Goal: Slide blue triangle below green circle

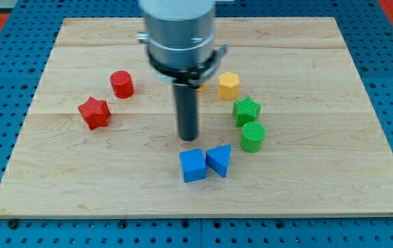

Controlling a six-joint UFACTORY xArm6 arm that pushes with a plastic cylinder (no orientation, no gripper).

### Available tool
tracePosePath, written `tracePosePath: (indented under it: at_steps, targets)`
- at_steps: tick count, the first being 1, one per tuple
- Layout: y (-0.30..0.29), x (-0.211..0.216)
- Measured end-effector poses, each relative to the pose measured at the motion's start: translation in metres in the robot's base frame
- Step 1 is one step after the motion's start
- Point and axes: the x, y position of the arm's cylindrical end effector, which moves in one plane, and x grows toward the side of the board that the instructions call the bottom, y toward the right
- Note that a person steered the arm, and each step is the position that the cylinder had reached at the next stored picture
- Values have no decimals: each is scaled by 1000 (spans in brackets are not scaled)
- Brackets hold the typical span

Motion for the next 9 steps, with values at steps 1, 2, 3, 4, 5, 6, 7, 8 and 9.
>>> tracePosePath:
  at_steps: [1,2,3,4,5,6,7,8,9]
  targets:
    - [20,42]
    - [18,39]
    - [18,36]
    - [18,47]
    - [17,67]
    - [16,81]
    - [16,86]
    - [13,93]
    - [15,114]
